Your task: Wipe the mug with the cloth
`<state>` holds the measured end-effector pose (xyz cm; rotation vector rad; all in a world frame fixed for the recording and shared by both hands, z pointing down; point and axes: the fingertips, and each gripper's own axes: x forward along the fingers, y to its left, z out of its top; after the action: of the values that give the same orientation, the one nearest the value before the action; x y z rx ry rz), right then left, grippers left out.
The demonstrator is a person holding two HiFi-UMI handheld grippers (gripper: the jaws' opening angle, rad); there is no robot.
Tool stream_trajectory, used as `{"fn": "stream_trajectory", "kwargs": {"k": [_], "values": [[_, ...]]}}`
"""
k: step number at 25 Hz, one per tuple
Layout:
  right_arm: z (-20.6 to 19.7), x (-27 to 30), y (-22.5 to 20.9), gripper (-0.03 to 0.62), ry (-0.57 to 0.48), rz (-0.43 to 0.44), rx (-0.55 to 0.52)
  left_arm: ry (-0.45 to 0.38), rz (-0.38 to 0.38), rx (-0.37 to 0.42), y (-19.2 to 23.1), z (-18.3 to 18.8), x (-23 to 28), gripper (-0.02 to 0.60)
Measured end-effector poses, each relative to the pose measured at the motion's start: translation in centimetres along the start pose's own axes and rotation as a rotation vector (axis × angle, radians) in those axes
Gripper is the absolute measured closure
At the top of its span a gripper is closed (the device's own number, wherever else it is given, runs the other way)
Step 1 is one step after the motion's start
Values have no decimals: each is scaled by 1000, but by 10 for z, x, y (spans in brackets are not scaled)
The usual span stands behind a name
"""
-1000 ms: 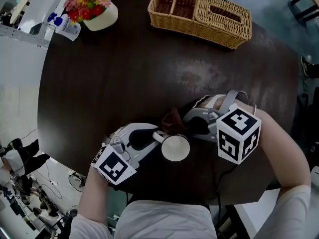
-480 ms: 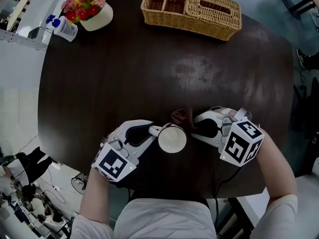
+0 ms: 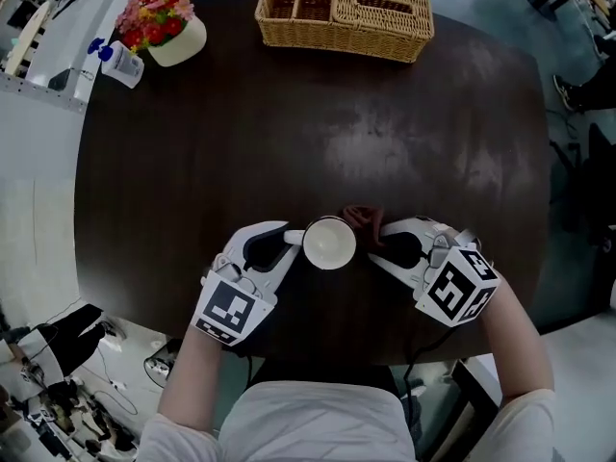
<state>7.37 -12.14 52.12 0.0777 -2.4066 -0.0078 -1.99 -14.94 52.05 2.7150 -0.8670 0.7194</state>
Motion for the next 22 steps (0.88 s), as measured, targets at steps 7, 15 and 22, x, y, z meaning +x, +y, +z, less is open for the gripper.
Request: {"fn": "stream_trajectory", "kwargs": {"k": [7,15,22], "values": [[-11,-19,4,514,8,-292,250,2,-17,101,-15,-7,-12,506],[-11,-29,36,514,-36,-416,558,-61,-283,263,-29,-1,-11,505],[-29,-28,36,514,-55,-533,765,-92,-351,242,-32,-1,-4,508]]}}
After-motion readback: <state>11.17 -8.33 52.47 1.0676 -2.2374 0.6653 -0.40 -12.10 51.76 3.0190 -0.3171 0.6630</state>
